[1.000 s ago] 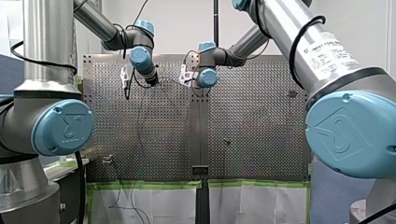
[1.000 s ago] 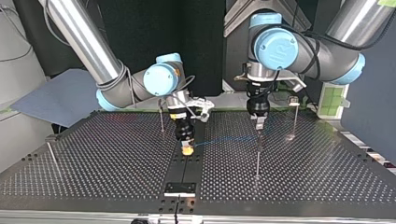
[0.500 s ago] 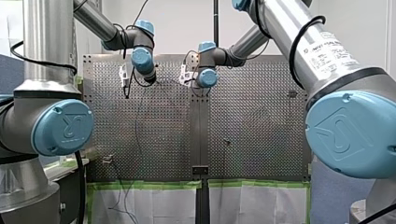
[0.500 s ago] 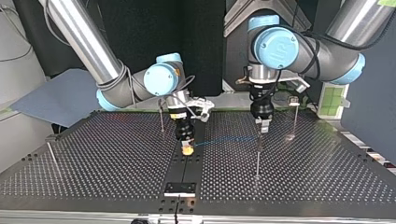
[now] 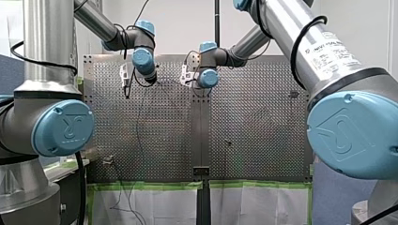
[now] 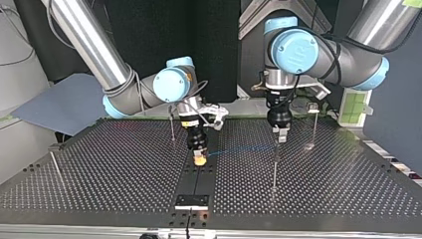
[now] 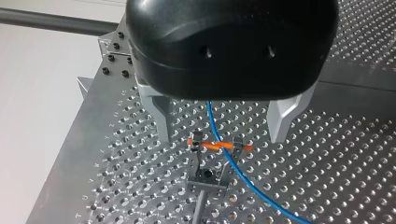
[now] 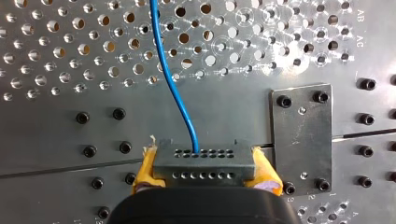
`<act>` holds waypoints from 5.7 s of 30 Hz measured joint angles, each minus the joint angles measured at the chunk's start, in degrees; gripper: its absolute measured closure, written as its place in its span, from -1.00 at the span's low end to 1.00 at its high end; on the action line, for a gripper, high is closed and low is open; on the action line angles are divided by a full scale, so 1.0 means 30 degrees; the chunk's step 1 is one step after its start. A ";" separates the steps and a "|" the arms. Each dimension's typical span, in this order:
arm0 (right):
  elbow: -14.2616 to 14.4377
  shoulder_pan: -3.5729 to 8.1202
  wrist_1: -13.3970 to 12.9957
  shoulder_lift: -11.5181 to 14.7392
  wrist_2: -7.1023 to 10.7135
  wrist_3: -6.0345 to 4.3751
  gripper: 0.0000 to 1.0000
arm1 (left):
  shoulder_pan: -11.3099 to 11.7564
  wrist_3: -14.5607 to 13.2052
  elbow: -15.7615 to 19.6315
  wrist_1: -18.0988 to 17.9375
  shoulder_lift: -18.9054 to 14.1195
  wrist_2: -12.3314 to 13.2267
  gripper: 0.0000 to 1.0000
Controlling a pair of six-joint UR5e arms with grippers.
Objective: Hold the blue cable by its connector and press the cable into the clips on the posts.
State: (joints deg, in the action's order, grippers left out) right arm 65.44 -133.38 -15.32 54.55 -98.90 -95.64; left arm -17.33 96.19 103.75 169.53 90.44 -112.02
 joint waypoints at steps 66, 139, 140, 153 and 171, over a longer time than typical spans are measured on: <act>0.0002 0.0225 -0.0063 -0.0062 0.0003 -0.0106 1.00 | -0.0637 0.0515 -0.4199 -0.0670 0.3272 0.0006 -0.98; 0.6123 0.1832 -0.1352 0.0012 -0.0824 0.0343 1.00 | -0.4047 -0.0930 -0.3521 -0.1898 0.7525 -0.2349 1.00; 0.6286 0.1855 -0.1397 0.0046 -0.0838 0.0385 1.00 | -0.4134 -0.0928 -0.3509 -0.1949 0.7675 -0.2381 1.00; 0.8803 0.2464 -0.3240 0.0809 -0.1066 0.0171 1.00 | -0.5071 -0.0622 -0.2696 -0.3653 0.8302 -0.2998 1.00; 1.0996 0.2847 -0.5210 0.0788 -0.1040 0.0128 1.00 | -0.6267 -0.0428 -0.2626 -0.6669 1.0824 -0.3105 1.00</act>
State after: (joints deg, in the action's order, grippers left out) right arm 98.43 -124.84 -30.95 56.91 -102.02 -95.26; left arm -36.13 94.91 95.87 149.52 122.91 -121.34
